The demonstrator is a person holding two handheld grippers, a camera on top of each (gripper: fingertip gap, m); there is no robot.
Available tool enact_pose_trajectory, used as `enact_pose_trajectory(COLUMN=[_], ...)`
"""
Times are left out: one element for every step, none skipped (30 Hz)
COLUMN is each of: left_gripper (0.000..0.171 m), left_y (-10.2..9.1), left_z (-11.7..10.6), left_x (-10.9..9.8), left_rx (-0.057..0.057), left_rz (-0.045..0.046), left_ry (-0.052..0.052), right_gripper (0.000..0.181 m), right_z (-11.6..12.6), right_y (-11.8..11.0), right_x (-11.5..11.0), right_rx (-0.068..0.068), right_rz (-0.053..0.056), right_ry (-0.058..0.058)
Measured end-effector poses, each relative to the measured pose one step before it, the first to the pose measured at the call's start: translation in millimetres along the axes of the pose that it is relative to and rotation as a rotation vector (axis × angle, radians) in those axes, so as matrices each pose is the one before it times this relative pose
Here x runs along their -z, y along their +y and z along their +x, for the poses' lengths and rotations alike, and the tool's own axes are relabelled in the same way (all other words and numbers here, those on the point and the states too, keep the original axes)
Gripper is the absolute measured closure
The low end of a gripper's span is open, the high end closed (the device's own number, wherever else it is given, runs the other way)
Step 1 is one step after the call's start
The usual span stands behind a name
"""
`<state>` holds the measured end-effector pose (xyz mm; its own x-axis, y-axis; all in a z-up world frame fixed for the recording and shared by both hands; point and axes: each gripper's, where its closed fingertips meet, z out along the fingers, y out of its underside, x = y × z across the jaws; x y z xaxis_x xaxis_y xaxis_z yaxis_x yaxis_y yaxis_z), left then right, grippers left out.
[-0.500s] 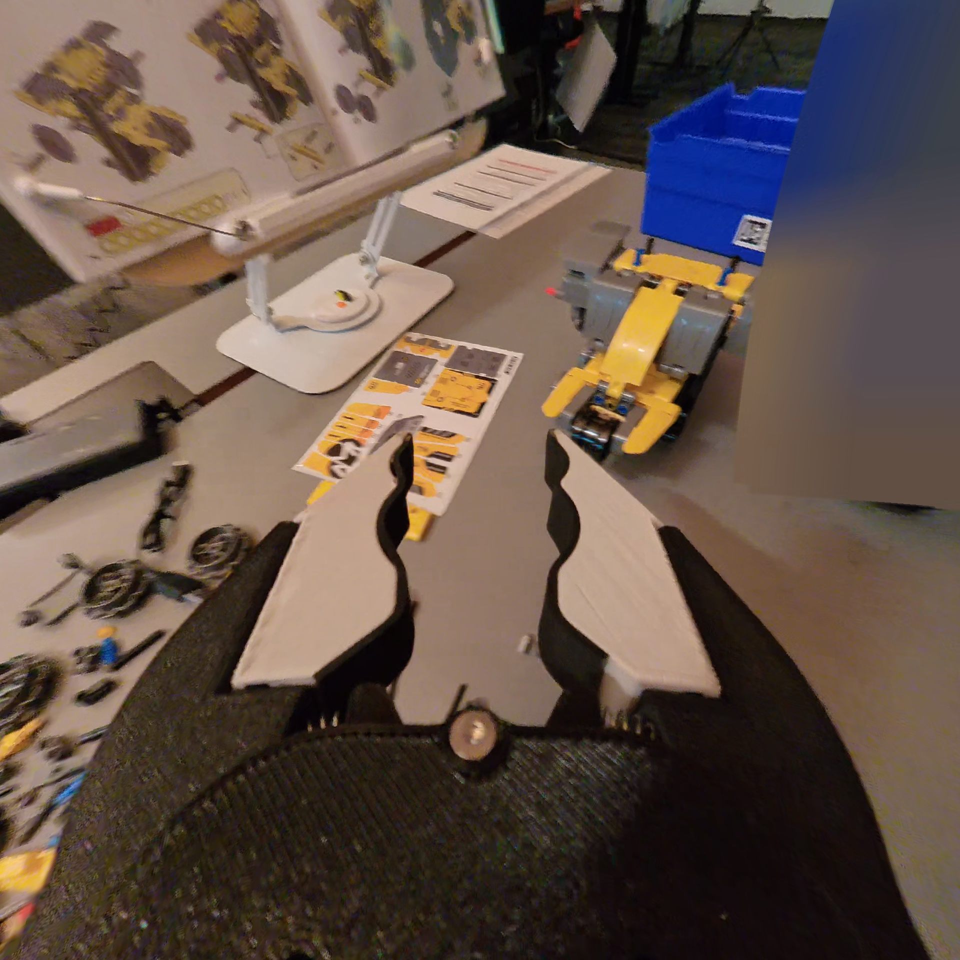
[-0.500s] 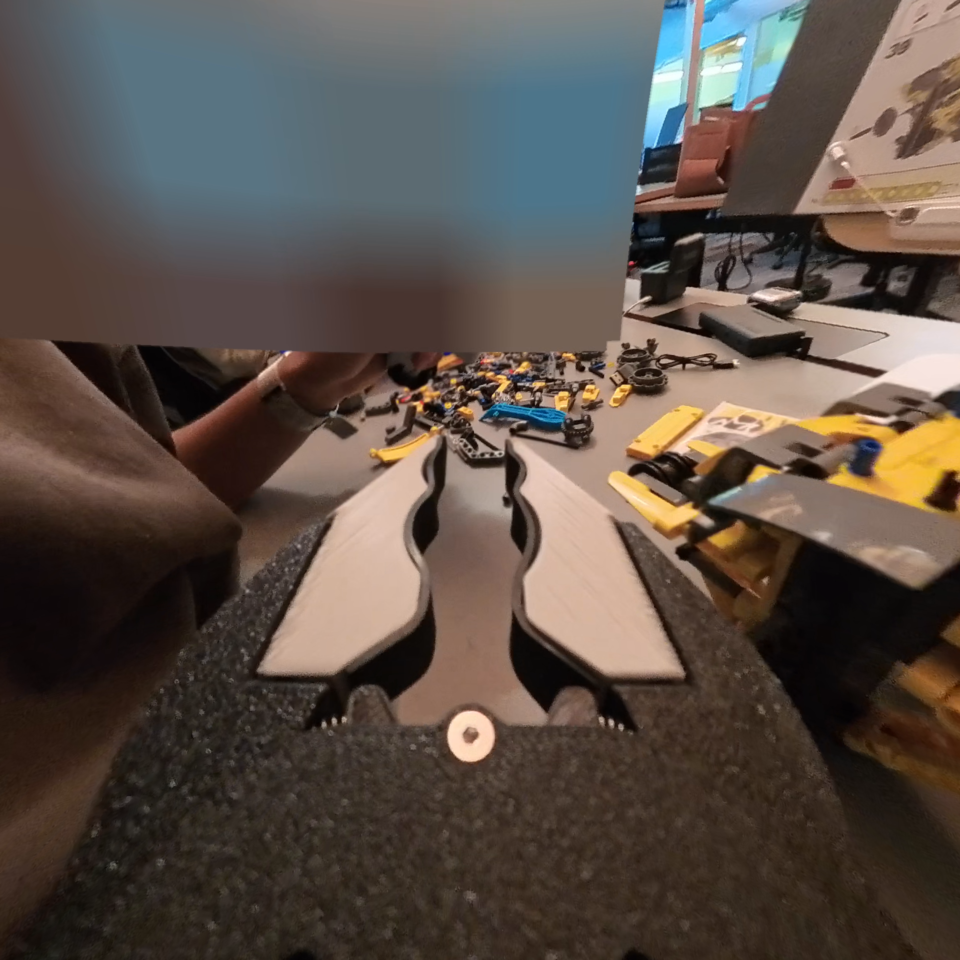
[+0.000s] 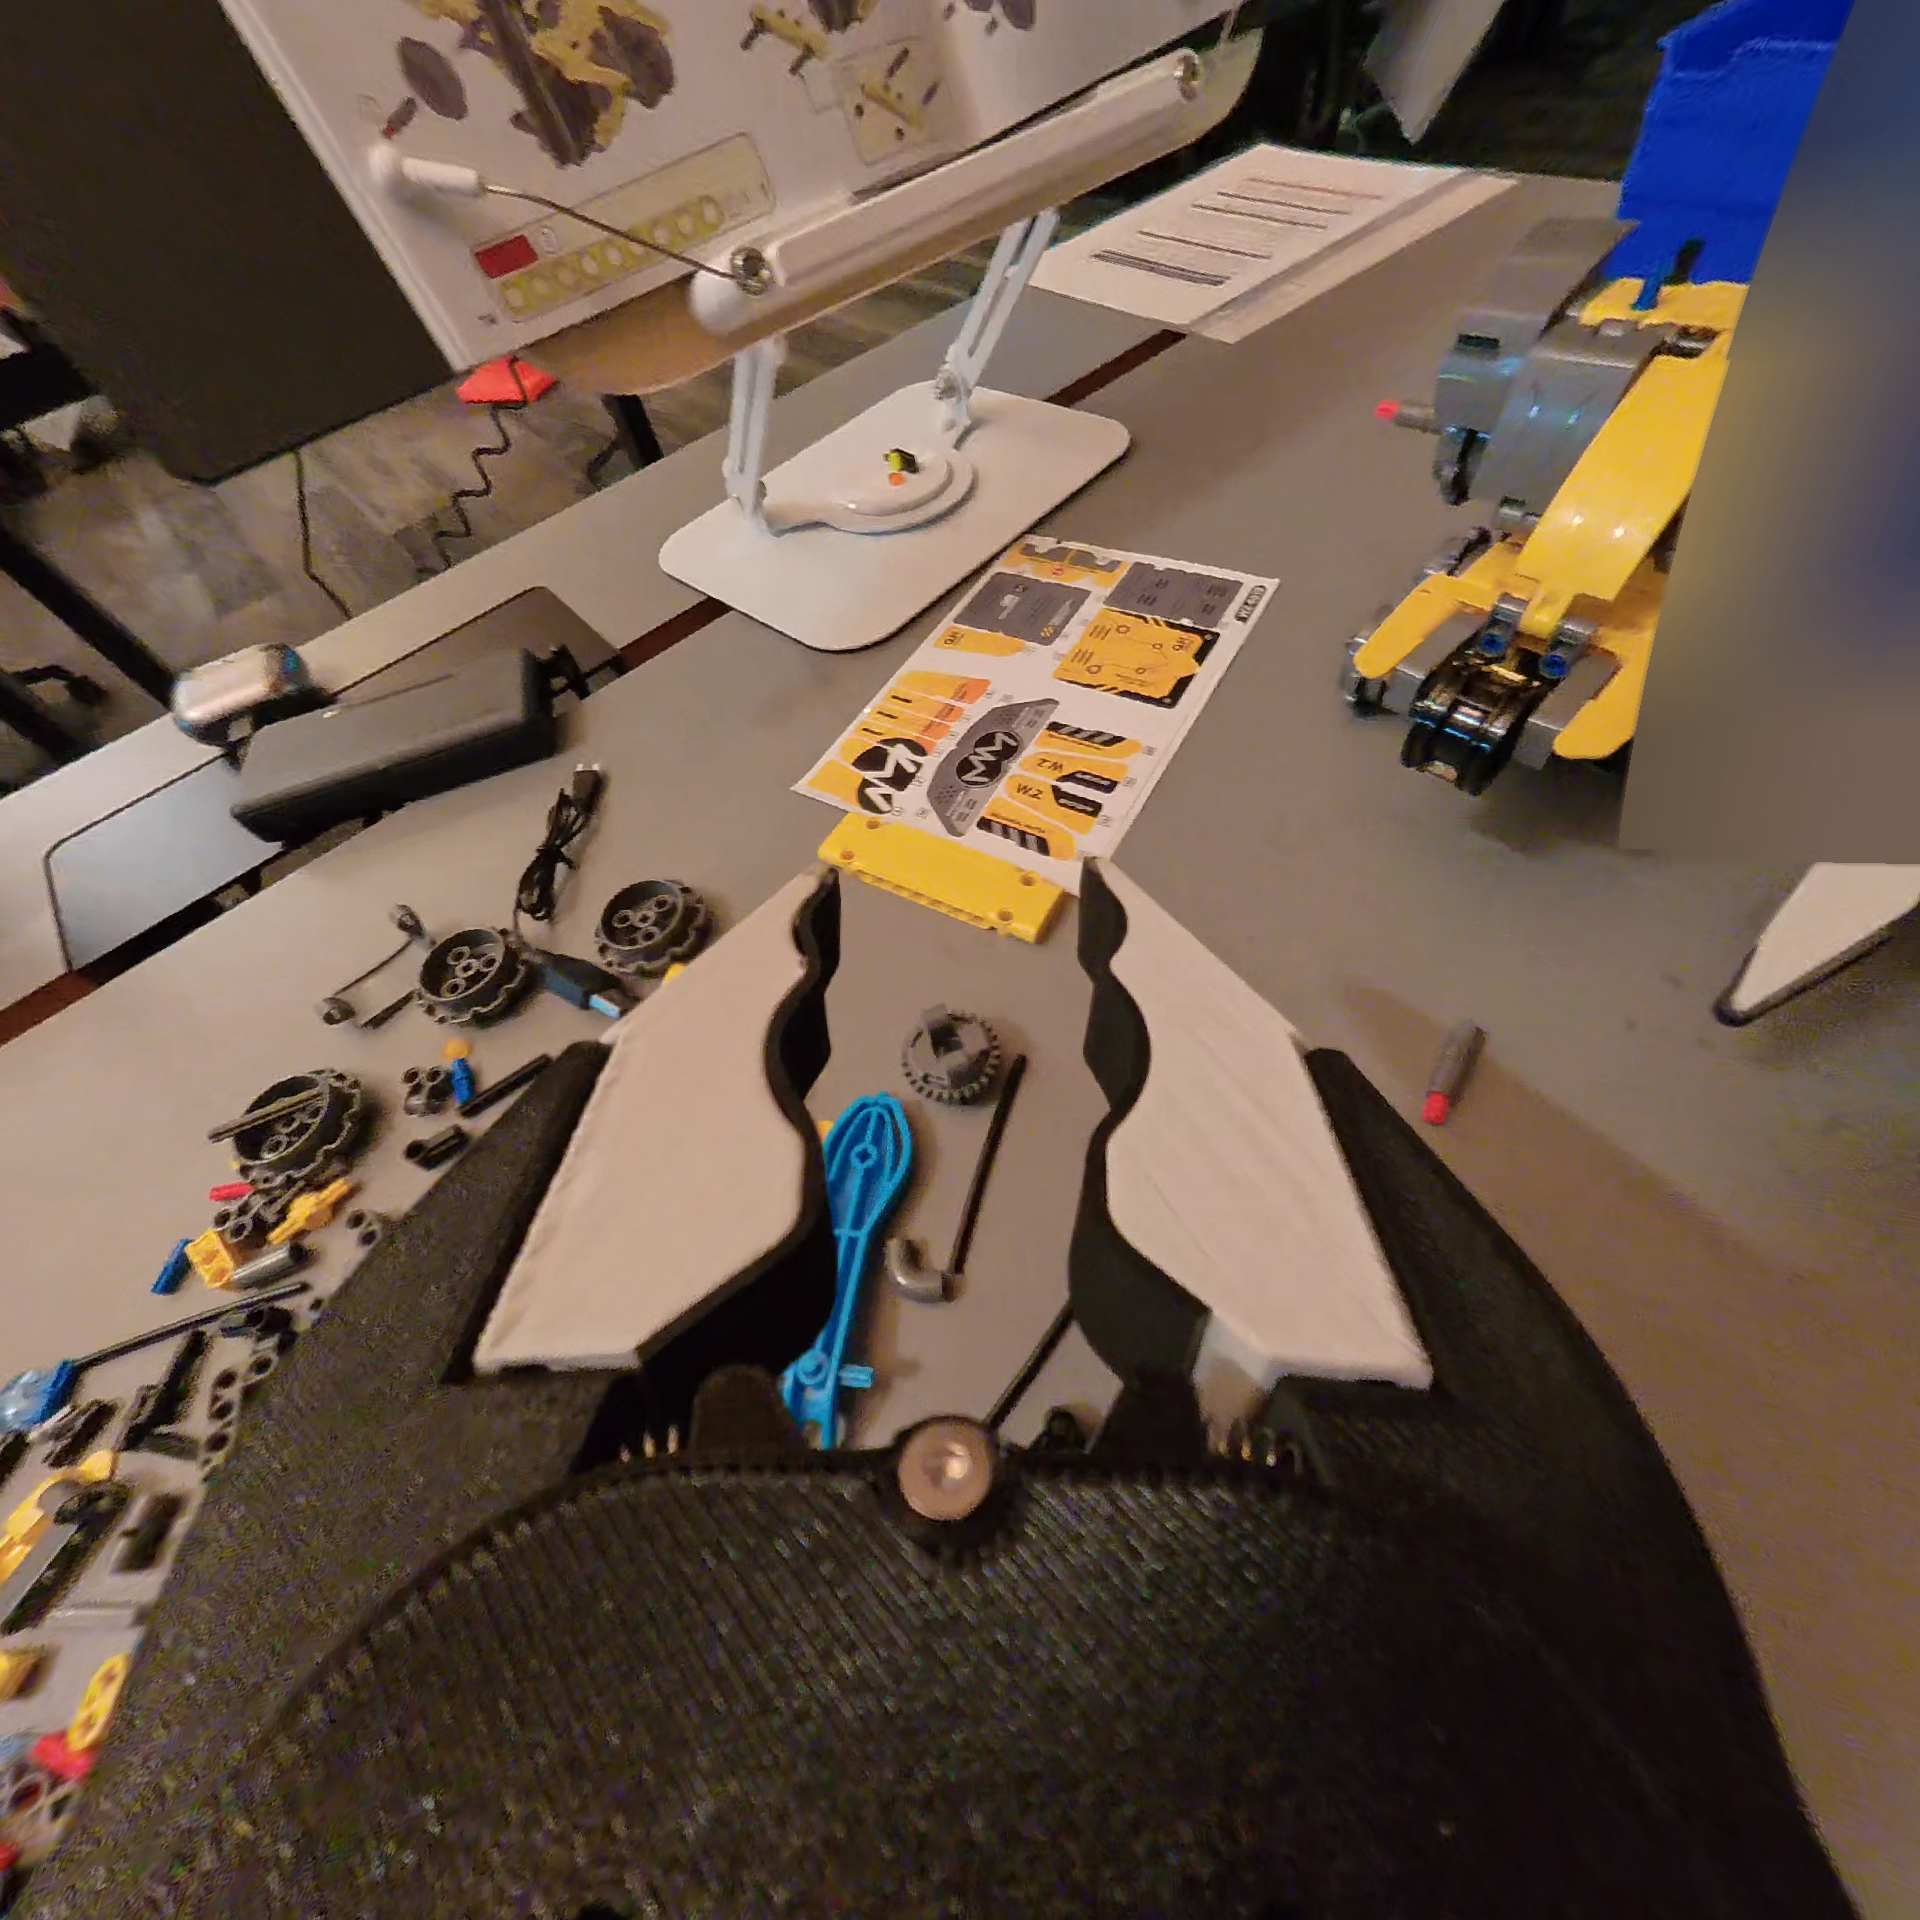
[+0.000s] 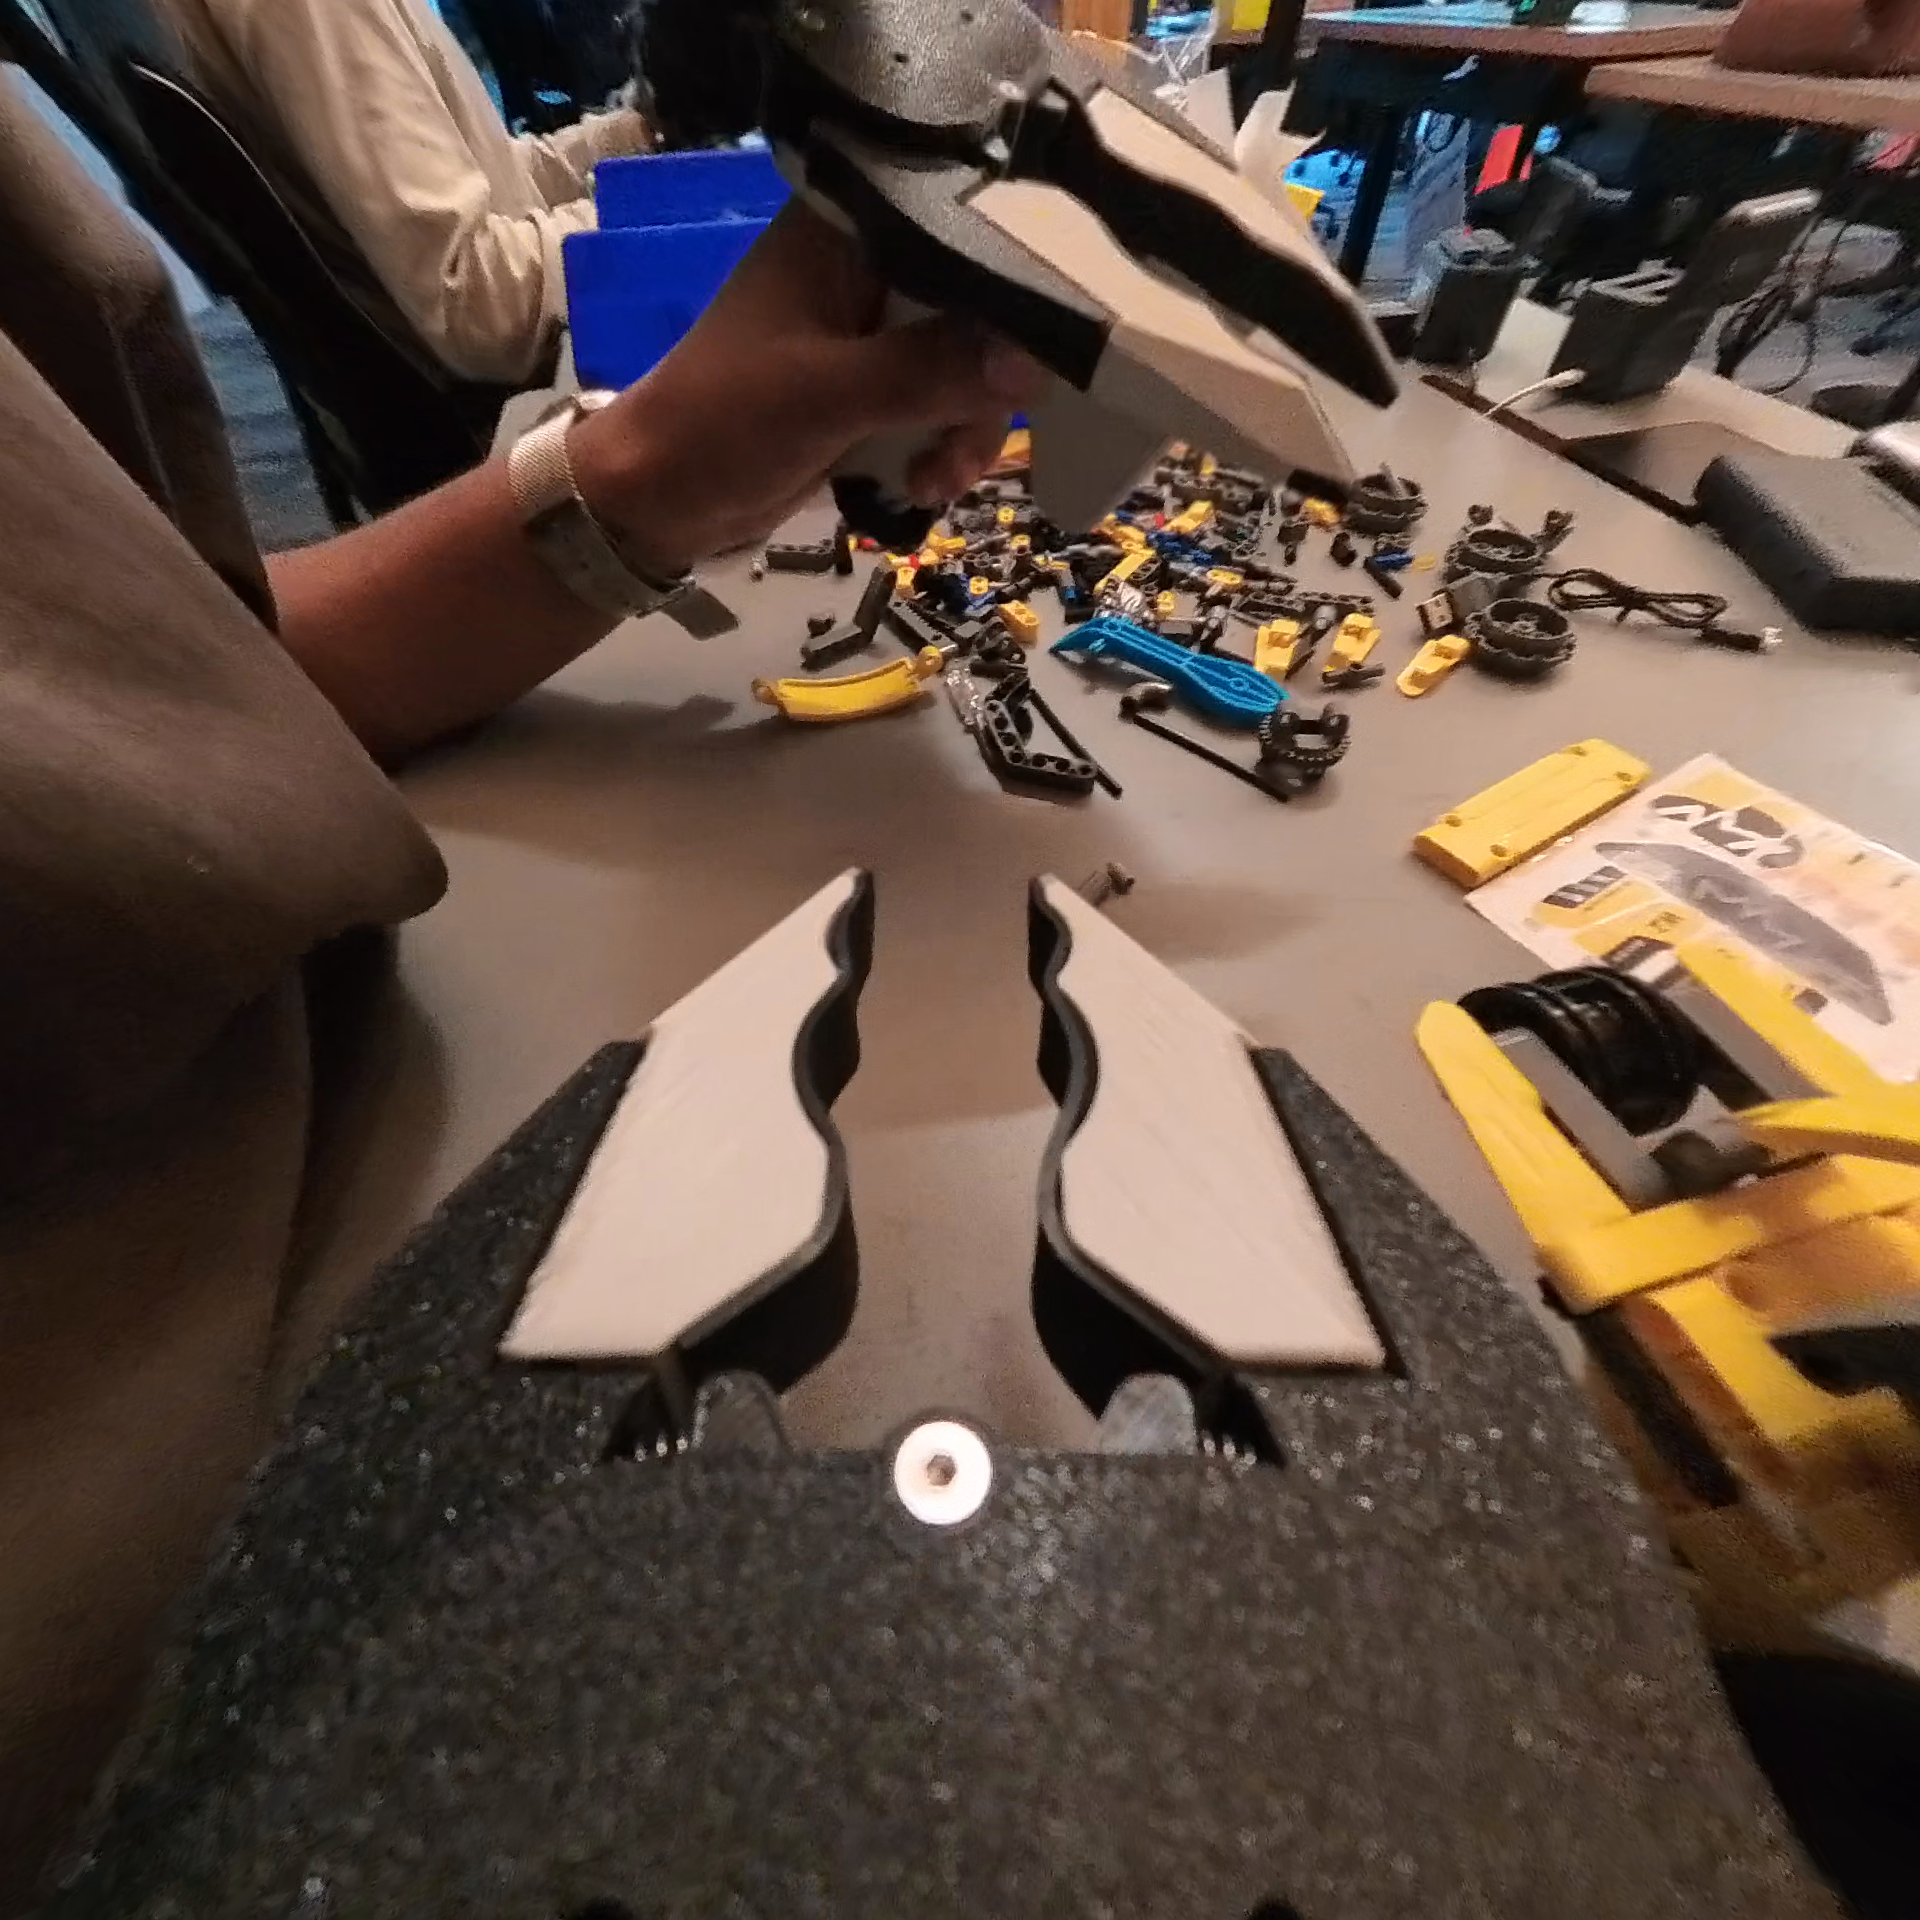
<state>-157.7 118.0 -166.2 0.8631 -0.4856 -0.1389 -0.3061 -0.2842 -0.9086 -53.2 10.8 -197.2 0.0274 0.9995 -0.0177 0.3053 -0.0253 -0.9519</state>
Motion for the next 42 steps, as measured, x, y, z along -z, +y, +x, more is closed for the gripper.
enact_pose_trajectory(left_gripper=[0.126,0.126,0.126,0.126,0.126,0.126,0.126,0.126,0.126,0.126,0.126,0.126,0.126,0.126,0.126,0.126,0.126,0.126,0.127,0.127,0.127,0.127,0.127,0.127,0.126,0.126,0.126,0.126,0.126,0.126,0.126,0.126,0.126,0.126,0.126,0.126,0.126,0.126,0.126,0.126,0.126,0.126], left_y=[0.10,-0.13,0.25,0.67,1.17,1.33,1.50,1.34,1.01,0.38,-0.25,-0.42,-0.49,-0.52,-0.41,-0.32,-0.76,-1.07,-0.91,-0.80,-0.55,-0.63,-0.62,-0.31,0.06,1.02,1.83,1.92,1.48,1.31,1.19,1.21,1.21,1.29,1.21,0.82,0.58,0.25,-0.05,-0.12,-0.12,0.03], left_z=[3.73,3.32,3.33,3.05,2.47,1.86,1.06,0.75,0.56,0.56,0.88,1.06,1.03,0.78,0.69,0.48,0.30,0.13,0.50,0.52,0.28,0.11,0.09,0.22,0.26,0.34,0.12,-0.15,0.01,0.62,1.08,0.98,0.55,0.29,0.34,0.43,0.45,0.43,0.30,0.08,0.04,-0.20], left_x=[-1.52,-1.57,-1.73,-1.74,-1.88,-1.74,-1.62,-1.27,-1.00,-0.60,-0.31,-0.21,-0.15,-0.16,-0.14,0.03,0.20,0.43,0.51,0.43,0.41,0.52,0.43,0.17,-0.01,-0.62,-0.97,-1.03,-0.96,-1.00,-1.14,-1.19,-0.97,-0.93,-0.91,-0.72,-0.48,-0.32,-0.09,-0.07,0.10,-0.01], left_rx=[-0.0048,-0.0065,-0.0061,-0.0047,-0.0031,-0.0022,-0.0013,0.0001,0.0021,0.0042,0.0060,0.0067,0.0053,0.0034,0.0013,-0.0009,-0.0025,-0.0017,-0.0003,0.0005,-0.0003,-0.0022,-0.0025,-0.0019,-0.0013,-0.0009,-0.0035,-0.0091,-0.0109,-0.0090,-0.0067,-0.0064,-0.0066,-0.0060,-0.0048,-0.0035,-0.0026,-0.0024,-0.0020,-0.0014,-0.0010,-0.0010], left_rz=[-0.00161,-0.00074,-0.00157,-0.00289,-0.00455,-0.00591,-0.00622,-0.00591,-0.00324,0.00077,0.00381,0.00482,0.00443,0.00441,0.00424,0.00293,0.00534,0.00626,0.00509,0.00280,0.00145,0.00240,0.00185,0.00101,-0.00089,-0.00604,-0.01121,-0.01135,-0.00984,-0.00852,-0.00805,-0.00744,-0.00750,-0.00783,-0.00681,-0.00521,-0.00378,-0.00197,-0.00091,0.00016,0.00011,-0.00054], left_ry=[0.0100,0.0082,0.0098,0.0102,0.0080,0.0065,0.0048,0.0042,0.0043,0.0060,0.0078,0.0090,0.0080,0.0056,0.0040,0.0026,0.0001,-0.0006,0.0014,0.0019,0.0009,-0.0013,-0.0014,-0.0007,0.0004,0.0009,-0.0009,-0.0053,-0.0062,-0.0023,0.0012,0.0008,-0.0013,-0.0020,-0.0011,0.0000,0.0002,0.0000,-0.0001,-0.0008,-0.0010,-0.0015], right_gripper=[0.152,0.152,0.152,0.152,0.152,0.151,0.151,0.151,0.151,0.151,0.151,0.151,0.151,0.150,0.150,0.150,0.150,0.150,0.150,0.150,0.150,0.150,0.150,0.150,0.150,0.150,0.150,0.150,0.150,0.150,0.150,0.150,0.150,0.150,0.150,0.150,0.150,0.150,0.150,0.150,0.150,0.150], right_z=[0.42,0.39,0.81,0.94,1.44,2.02,2.26,2.12,2.50,2.60,2.59,2.42,2.08,1.58,0.52,0.45,0.02,-0.06,-0.49,-0.35,-0.30,-0.25,-0.08,0.06,0.21,0.21,0.33,0.05,-0.10,0.05,-0.30,-0.33,-0.43,-0.30,-0.29,-0.10,-0.12,0.00,-0.01,0.20,0.19,0.24], right_y=[-0.56,-0.69,-0.57,-0.16,0.24,0.31,-0.21,-0.62,-0.80,-0.77,-0.61,-0.50,-0.57,-0.52,-0.40,-0.15,0.28,0.78,1.01,1.04,0.86,0.54,0.11,-0.12,-0.16,-0.20,-0.22,-0.30,-0.06,0.11,0.16,0.19,0.18,0.19,0.06,0.10,0.08,0.05,0.04,0.12,-0.04,-0.07], right_x=[0.48,0.75,0.70,0.70,0.70,0.79,1.07,1.34,1.42,1.45,1.38,1.29,1.03,0.82,0.51,0.08,-0.19,-0.74,-0.94,-0.93,-0.77,-0.53,-0.11,0.01,0.23,0.20,0.28,0.25,0.06,-0.10,-0.15,-0.13,-0.21,-0.12,-0.10,-0.09,-0.02,-0.05,-0.06,-0.04,-0.05,0.10], right_rx=[0.0124,0.0081,0.0020,-0.0024,-0.0051,-0.0082,-0.0108,-0.0121,-0.0129,-0.0129,-0.0126,-0.0125,-0.0121,-0.0105,-0.0057,-0.0021,0.0020,0.0042,0.0052,0.0046,0.0031,0.0017,0.0000,-0.0011,-0.0023,-0.0030,-0.0029,-0.0015,0.0004,0.0014,0.0022,0.0028,0.0036,0.0040,0.0038,0.0031,0.0020,0.0007,-0.0003,-0.0014,-0.0021,-0.0026], right_rz=[0.0045,0.0052,0.0048,0.0023,-0.0001,0.0004,0.0036,0.0066,0.0080,0.0074,0.0065,0.0059,0.0056,0.0048,0.0035,0.0011,-0.0024,-0.0057,-0.0079,-0.0084,-0.0068,-0.0038,-0.0012,0.0009,0.0016,0.0018,0.0021,0.0020,0.0007,-0.0010,-0.0014,-0.0016,-0.0015,-0.0014,-0.0012,-0.0007,-0.0005,-0.0005,-0.0005,-0.0004,0.0001,0.0005], right_ry=[0.0138,0.0099,0.0080,0.0040,0.0033,0.0053,0.0051,0.0037,0.0052,0.0059,0.0062,0.0049,0.0039,0.0019,-0.0021,0.0013,0.0016,0.0027,0.0009,0.0008,0.0002,-0.0006,-0.0004,-0.0005,-0.0006,-0.0009,-0.0002,-0.0006,-0.0003,0.0012,-0.0002,0.0000,0.0004,0.0011,0.0013,0.0014,0.0011,0.0005,0.0002,0.0000,-0.0004,-0.0007])
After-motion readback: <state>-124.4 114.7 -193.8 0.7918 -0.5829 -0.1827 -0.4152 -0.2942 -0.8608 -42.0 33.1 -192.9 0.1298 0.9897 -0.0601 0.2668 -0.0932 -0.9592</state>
